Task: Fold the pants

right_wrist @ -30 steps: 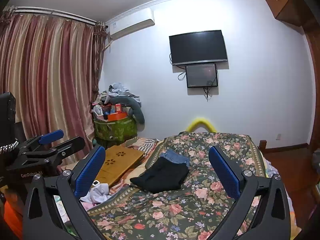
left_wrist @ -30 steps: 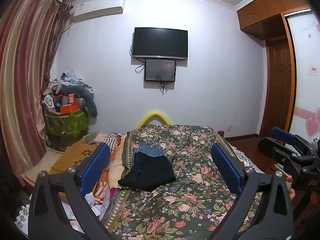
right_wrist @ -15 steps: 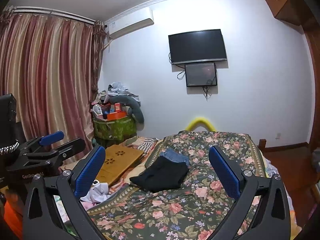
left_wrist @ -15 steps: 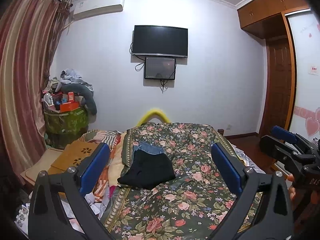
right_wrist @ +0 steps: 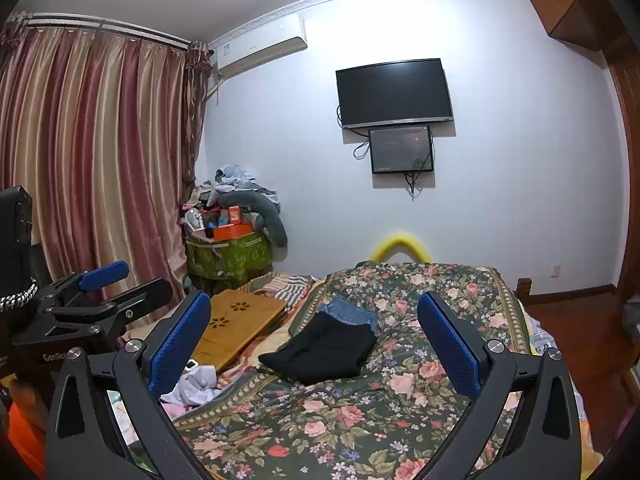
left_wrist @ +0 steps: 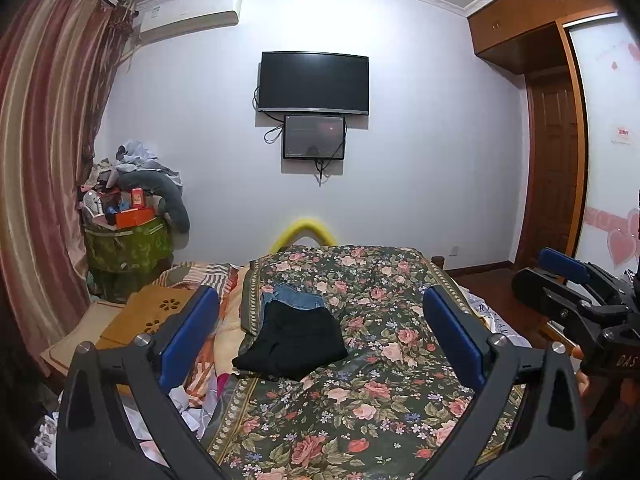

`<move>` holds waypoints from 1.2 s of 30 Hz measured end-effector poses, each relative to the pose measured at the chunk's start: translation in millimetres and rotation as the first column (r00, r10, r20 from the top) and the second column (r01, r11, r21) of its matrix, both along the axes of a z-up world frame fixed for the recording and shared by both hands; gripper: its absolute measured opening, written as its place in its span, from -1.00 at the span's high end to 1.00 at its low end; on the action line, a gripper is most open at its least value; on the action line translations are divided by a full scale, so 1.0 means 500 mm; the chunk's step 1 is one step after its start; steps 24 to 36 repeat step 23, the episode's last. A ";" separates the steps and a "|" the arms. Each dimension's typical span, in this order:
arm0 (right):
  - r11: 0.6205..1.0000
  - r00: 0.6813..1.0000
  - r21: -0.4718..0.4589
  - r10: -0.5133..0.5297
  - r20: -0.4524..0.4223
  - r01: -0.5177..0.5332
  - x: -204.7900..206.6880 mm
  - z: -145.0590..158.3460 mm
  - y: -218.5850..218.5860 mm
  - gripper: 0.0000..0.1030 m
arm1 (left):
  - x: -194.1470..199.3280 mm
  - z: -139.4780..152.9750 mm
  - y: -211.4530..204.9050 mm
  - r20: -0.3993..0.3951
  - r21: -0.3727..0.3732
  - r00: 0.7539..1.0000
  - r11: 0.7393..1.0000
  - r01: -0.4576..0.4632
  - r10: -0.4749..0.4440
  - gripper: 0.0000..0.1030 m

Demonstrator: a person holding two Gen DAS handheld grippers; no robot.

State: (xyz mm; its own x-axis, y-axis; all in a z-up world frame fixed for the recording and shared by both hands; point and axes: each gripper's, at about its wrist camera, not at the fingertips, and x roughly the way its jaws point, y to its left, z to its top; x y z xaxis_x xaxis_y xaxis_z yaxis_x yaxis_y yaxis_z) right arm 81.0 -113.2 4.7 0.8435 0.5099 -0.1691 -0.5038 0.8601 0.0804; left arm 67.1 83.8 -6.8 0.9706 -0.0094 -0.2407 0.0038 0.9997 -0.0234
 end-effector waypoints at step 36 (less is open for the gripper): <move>1.000 1.000 0.005 -0.009 -0.005 0.009 0.001 0.000 -0.002 -0.99 | 0.010 -0.013 0.004 -0.026 -0.011 0.999 1.000 0.026 -0.026 -0.99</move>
